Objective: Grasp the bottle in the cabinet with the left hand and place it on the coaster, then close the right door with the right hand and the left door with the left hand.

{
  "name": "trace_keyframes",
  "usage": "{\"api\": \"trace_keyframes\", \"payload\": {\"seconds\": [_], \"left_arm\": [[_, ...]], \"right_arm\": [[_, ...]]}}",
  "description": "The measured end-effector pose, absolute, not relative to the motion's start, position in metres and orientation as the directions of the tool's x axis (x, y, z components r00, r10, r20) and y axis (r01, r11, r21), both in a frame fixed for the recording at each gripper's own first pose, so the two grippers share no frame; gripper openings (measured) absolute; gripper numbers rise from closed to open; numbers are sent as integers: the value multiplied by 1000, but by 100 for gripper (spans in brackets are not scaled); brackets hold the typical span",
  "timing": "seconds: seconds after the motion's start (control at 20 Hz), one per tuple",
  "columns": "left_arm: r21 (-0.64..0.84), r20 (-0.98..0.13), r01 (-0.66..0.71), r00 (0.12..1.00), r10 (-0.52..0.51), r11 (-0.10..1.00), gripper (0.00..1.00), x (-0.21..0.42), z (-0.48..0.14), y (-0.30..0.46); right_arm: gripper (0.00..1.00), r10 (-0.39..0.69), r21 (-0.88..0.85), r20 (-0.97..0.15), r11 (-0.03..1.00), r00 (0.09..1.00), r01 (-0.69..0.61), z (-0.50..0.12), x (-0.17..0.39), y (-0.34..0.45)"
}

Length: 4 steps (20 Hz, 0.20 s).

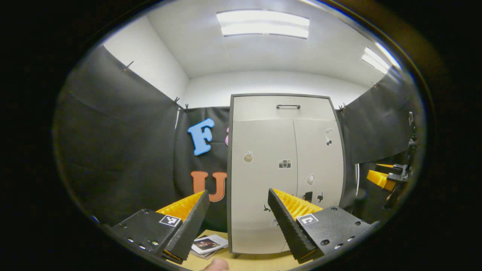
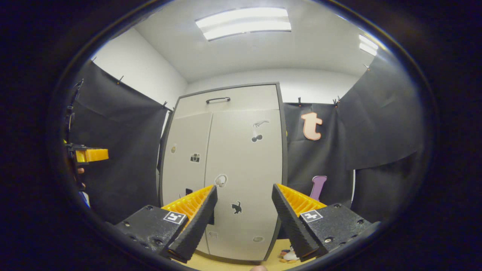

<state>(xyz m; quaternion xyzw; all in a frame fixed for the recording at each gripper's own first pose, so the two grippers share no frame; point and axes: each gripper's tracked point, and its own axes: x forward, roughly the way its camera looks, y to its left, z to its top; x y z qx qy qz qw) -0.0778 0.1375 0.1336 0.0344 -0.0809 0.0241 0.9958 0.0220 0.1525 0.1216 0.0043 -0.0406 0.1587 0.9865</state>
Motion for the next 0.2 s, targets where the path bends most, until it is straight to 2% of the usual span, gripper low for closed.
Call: {"api": "trace_keyframes", "payload": {"seconds": [0.15,0.2], "left_arm": [[86,169,-72,984,57,994,100,-77,133,141],[89,173,-76,983,59,993,100,-76,133,142]], "right_arm": [[95,311,6,69,950,948,-312,117,25,157],[92,310,8,64,950,948,-311,115,26,158]]}}
